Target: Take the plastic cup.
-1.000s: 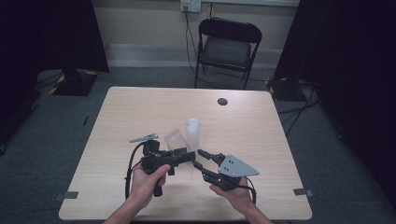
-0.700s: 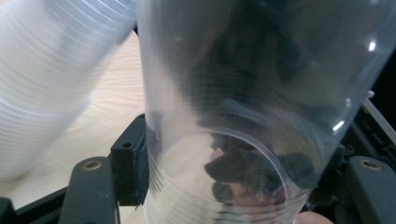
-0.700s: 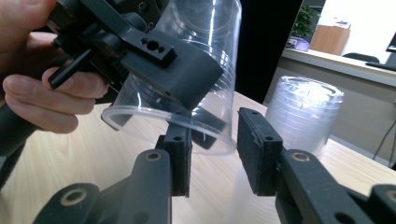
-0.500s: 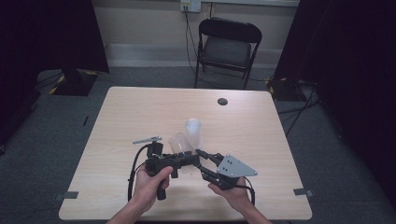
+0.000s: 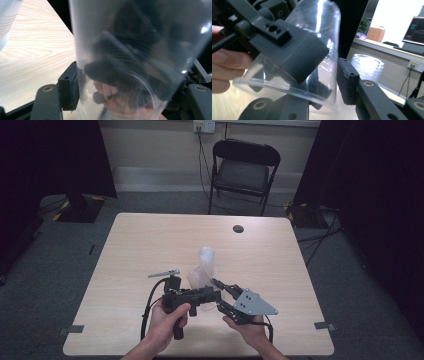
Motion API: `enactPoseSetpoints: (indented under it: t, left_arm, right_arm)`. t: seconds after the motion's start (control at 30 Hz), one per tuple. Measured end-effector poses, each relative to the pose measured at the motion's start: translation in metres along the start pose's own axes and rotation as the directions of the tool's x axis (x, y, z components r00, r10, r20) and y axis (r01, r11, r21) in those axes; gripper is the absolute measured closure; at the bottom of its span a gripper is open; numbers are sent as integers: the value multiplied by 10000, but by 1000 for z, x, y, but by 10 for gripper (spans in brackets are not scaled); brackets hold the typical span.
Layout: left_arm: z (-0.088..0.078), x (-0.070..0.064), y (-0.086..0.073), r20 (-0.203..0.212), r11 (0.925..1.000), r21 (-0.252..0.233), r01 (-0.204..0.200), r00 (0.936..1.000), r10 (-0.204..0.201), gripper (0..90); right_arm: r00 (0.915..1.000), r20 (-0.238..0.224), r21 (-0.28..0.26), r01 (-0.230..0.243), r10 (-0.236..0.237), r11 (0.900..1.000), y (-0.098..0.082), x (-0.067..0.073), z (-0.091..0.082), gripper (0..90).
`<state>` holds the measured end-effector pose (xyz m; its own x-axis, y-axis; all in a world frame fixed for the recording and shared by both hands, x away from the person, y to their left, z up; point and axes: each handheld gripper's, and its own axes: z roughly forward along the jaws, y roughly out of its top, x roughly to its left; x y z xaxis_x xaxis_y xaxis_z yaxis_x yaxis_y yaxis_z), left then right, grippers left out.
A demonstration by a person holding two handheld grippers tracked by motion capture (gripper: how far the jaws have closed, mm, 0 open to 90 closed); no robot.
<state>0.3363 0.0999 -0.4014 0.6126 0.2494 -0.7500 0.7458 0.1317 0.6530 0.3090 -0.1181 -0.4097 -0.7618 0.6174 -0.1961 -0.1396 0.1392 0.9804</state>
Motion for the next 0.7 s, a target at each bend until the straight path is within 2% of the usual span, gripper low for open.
enactPoseSetpoints:
  t: [0.2, 0.4, 0.43, 0.47, 0.63, 0.7]
  left_arm:
    - [-2, 1, 2, -57, 9999, -147, -68, 10000, 67, 260]
    - [-3, 2, 3, -115, 9996, -235, -185, 9998, 183, 224]
    - [-3, 2, 3, -132, 9992, -301, -246, 9996, 242, 224]
    - [-4, 2, 4, -225, 9984, -302, -477, 9986, 470, 221]
    - [-5, 4, 6, -332, 9975, -370, -605, 9977, 593, 185]
    - [-7, 3, 6, -420, 9958, -449, -798, 9961, 780, 183]
  right_arm:
    - [9997, 221, -200, -93, 97, 9998, 3, 0, -1, 788]
    - [9998, 178, -198, -67, 71, 9998, 3, 0, -2, 838]
    - [9997, 225, -180, -39, 43, 9998, 3, 0, -2, 832]
    - [9997, 228, -116, -91, 94, 9999, 3, 0, -2, 827]
    - [9996, 263, -59, 28, -27, 10000, 2, 1, -2, 837]
    - [9996, 267, -38, 30, -29, 10000, 2, 2, -2, 845]
